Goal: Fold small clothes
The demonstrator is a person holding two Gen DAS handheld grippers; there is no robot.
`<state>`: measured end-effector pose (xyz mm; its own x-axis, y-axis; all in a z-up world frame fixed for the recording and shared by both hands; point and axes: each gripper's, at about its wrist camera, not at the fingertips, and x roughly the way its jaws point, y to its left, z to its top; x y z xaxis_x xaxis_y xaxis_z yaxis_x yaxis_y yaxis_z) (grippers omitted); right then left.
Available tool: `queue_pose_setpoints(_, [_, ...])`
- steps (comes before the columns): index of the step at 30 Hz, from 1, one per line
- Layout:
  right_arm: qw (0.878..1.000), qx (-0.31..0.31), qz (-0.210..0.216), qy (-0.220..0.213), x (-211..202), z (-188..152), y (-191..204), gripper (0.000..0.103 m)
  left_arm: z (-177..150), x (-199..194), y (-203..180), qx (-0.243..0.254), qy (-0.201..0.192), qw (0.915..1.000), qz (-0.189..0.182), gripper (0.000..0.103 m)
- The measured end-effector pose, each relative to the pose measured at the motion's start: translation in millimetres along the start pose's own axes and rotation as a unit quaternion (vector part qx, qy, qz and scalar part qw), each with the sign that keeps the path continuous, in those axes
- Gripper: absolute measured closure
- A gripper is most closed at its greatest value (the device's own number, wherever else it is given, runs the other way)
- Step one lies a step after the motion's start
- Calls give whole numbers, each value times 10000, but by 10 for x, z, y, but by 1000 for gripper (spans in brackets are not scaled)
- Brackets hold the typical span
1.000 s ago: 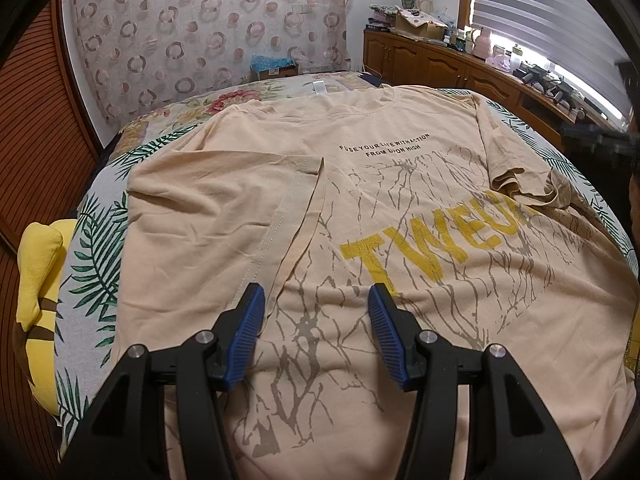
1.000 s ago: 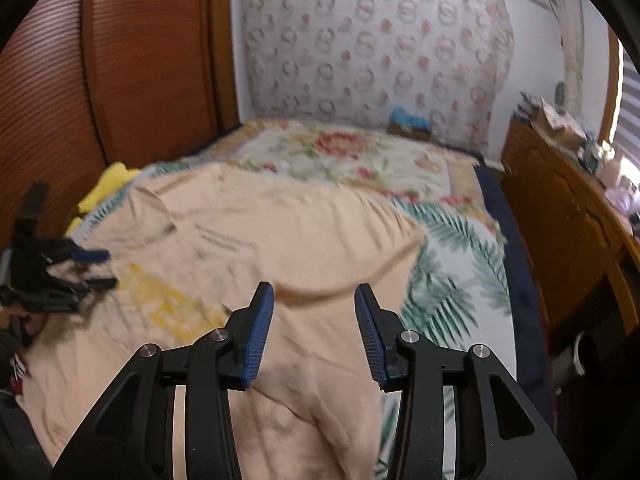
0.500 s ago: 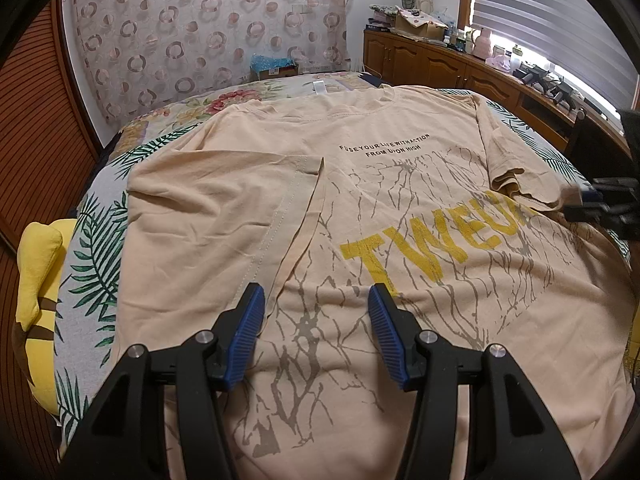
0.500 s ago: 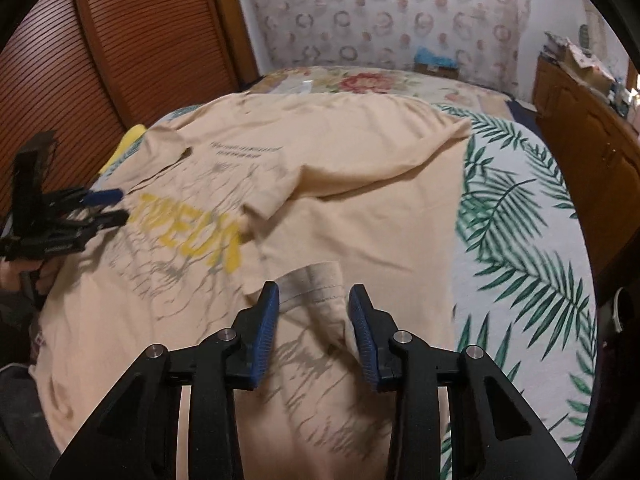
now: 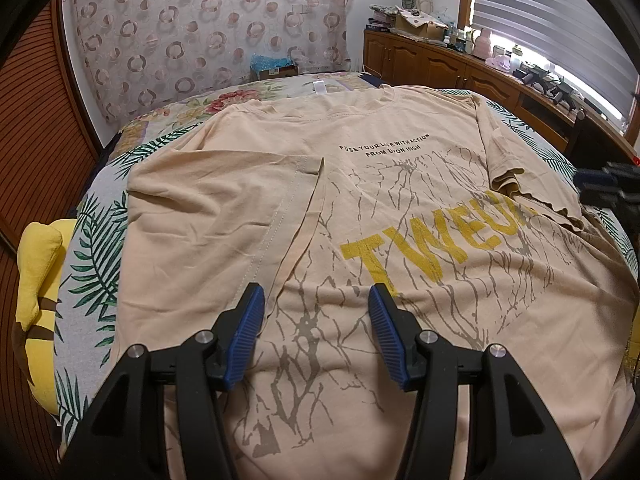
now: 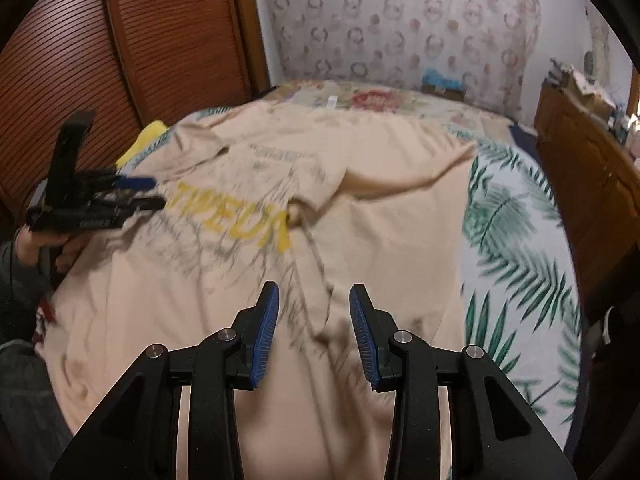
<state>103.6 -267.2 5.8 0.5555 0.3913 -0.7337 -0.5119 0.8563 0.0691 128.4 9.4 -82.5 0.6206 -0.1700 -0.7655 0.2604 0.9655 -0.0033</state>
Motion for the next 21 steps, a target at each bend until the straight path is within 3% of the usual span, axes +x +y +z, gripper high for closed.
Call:
queue_pose_setpoints(4, [10000,-9,-57,-15,185,198,-26,67,1,1,1,-1,-1,10000,-1,49])
queue_pose_setpoints(12, [9990,67,33,451,787,548,-7,68,2,1,4,-3,-1,10000,-3,49])
queue_pose_setpoints(14, [9986,-22,26,520,898,623,33,86,-2,-4,0,-3,-3,10000,-5,49])
queue_pose_setpoints(16, [9987,-119,79,492,955,689,84,97,-1,-4,1,-3,-3,10000,-4,49])
queue_pose_setpoints(21, [9987,-244,408,155,943,912,255,97,2,1,6,-3,-1,10000,-4,49])
